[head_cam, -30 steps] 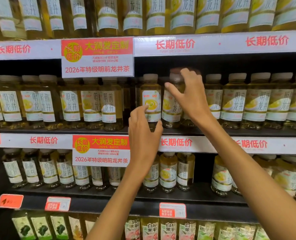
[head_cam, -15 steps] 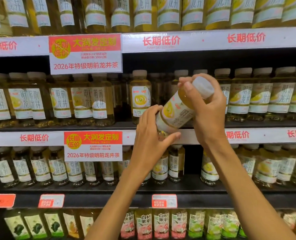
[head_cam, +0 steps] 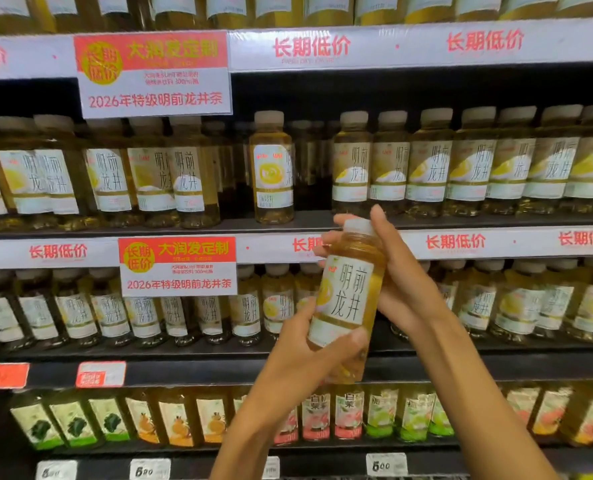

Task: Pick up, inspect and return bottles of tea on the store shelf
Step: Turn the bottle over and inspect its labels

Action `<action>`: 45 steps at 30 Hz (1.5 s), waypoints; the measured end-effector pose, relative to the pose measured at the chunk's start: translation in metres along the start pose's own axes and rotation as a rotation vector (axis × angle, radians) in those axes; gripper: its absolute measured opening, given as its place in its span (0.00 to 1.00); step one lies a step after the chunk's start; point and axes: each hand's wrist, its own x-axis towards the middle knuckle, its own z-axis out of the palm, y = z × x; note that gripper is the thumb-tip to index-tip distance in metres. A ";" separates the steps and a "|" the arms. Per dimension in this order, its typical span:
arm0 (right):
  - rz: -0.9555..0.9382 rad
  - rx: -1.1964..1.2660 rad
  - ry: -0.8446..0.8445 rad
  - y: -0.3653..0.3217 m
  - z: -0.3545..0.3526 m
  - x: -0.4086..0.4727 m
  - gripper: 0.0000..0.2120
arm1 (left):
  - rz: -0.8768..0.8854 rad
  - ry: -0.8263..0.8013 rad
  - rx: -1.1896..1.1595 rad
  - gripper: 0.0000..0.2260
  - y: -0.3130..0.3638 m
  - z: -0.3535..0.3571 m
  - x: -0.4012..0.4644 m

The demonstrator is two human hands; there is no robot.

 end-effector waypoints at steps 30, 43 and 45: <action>0.108 0.037 -0.042 0.042 0.021 -0.040 0.18 | -0.339 -0.099 -0.737 0.34 -0.031 0.015 -0.063; 0.019 -0.224 0.156 0.047 0.019 -0.056 0.17 | -0.307 0.127 -0.368 0.25 -0.033 0.011 -0.068; 0.072 -0.080 0.182 0.052 0.016 -0.061 0.18 | -0.367 0.032 -0.485 0.26 -0.033 0.009 -0.071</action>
